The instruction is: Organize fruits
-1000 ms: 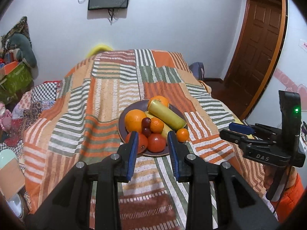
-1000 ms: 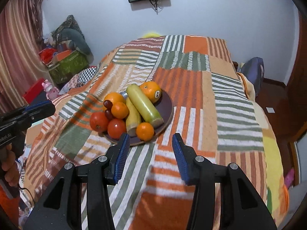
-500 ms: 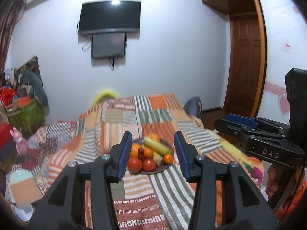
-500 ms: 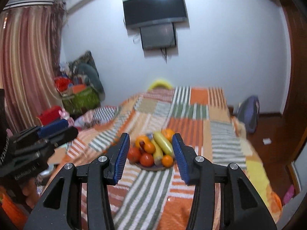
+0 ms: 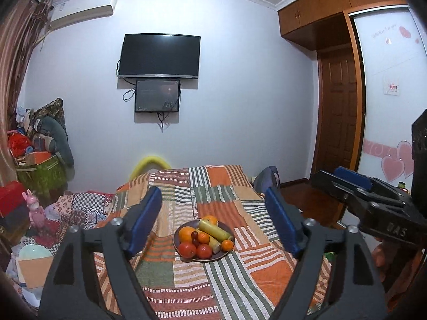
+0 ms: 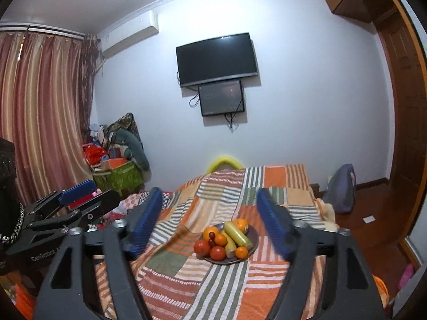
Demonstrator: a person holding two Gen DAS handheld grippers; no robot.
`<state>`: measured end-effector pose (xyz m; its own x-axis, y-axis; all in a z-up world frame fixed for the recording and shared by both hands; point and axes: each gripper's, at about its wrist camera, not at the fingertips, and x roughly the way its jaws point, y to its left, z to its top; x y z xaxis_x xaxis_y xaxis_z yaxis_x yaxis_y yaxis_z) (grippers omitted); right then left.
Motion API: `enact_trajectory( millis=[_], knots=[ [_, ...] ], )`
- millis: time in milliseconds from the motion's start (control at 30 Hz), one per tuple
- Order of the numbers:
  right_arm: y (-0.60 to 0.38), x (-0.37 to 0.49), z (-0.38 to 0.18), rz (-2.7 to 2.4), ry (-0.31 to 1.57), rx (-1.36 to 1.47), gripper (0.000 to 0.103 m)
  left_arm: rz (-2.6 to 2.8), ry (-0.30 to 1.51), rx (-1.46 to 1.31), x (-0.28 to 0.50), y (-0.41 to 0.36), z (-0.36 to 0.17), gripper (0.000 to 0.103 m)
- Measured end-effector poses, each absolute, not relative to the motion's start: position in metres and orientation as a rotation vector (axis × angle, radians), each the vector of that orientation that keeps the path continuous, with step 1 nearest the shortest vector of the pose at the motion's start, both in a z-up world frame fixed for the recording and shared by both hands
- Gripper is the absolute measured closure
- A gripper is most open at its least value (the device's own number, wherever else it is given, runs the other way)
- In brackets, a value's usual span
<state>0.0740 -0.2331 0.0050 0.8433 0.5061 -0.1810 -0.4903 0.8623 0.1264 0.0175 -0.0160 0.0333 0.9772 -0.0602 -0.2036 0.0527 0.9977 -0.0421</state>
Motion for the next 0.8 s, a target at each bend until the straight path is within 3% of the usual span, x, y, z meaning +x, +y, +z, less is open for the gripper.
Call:
enact_trajectory(
  millis=[100,167,800],
  knots=[
    [-0.233,0.071,0.004,0.500,0.189,0.069,0.014,-0.051,0.201,-0.044,0.015,-0.016,0.034,0.009],
    [-0.231,0.069,0.005,0.478,0.180,0.061,0.001,-0.046,0.195,-0.046,0.015,-0.015,0.034,0.005],
    [-0.235,0.059,0.005,0.441,0.164,0.049,0.000,-0.019,0.186,-0.052,0.009,-0.011,0.035,0.001]
  ],
)
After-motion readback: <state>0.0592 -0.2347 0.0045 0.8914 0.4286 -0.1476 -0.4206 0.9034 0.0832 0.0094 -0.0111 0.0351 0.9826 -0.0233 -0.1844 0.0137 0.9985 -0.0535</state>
